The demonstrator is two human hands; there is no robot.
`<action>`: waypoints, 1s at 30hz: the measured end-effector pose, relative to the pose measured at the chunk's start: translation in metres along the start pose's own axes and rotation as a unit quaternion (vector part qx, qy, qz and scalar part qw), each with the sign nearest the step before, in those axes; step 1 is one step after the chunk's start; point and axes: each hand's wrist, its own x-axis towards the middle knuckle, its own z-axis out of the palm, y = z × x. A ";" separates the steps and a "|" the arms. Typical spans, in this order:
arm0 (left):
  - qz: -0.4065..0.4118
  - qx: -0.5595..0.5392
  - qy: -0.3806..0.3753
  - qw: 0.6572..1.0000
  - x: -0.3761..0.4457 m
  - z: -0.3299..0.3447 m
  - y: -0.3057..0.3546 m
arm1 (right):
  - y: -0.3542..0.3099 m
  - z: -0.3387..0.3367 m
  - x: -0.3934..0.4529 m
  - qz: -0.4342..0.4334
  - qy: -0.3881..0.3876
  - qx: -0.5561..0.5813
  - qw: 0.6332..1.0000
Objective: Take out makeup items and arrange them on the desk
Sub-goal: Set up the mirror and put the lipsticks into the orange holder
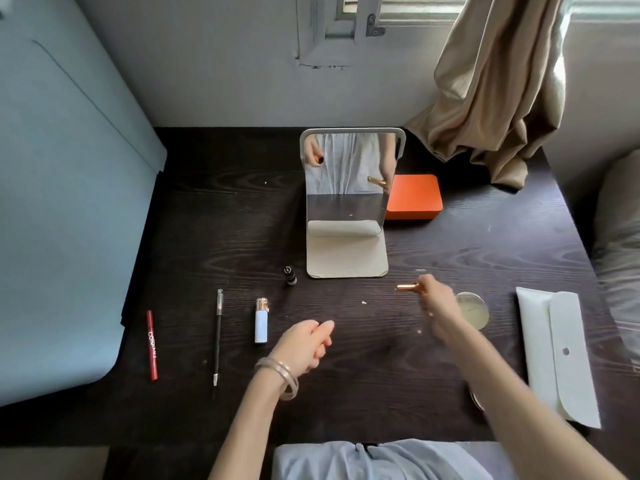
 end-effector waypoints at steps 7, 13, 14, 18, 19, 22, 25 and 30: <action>0.046 -0.183 0.080 0.979 0.012 0.022 0.030 | 0.002 0.014 -0.027 0.115 -0.331 0.202 0.915; 0.116 -0.241 0.184 0.946 0.019 0.033 0.050 | 0.027 0.021 -0.035 0.062 -0.387 0.256 0.884; 0.118 -0.247 0.183 0.944 0.020 0.033 0.052 | 0.029 0.020 -0.036 0.057 -0.389 0.255 0.883; 0.114 -0.234 0.181 0.948 0.021 0.033 0.055 | 0.030 0.016 -0.042 0.040 -0.397 0.241 0.885; 0.113 -0.235 0.182 0.948 0.021 0.033 0.056 | 0.030 0.016 -0.043 0.037 -0.398 0.239 0.885; 0.123 -0.239 0.195 0.943 0.020 0.035 0.058 | 0.029 0.015 -0.046 0.034 -0.402 0.244 0.882; 0.137 -0.229 0.188 0.945 0.018 0.036 0.061 | 0.028 0.013 -0.047 0.027 -0.401 0.240 0.883; 0.147 -0.210 0.182 0.949 0.014 0.037 0.062 | 0.026 0.011 -0.049 0.013 -0.395 0.219 0.892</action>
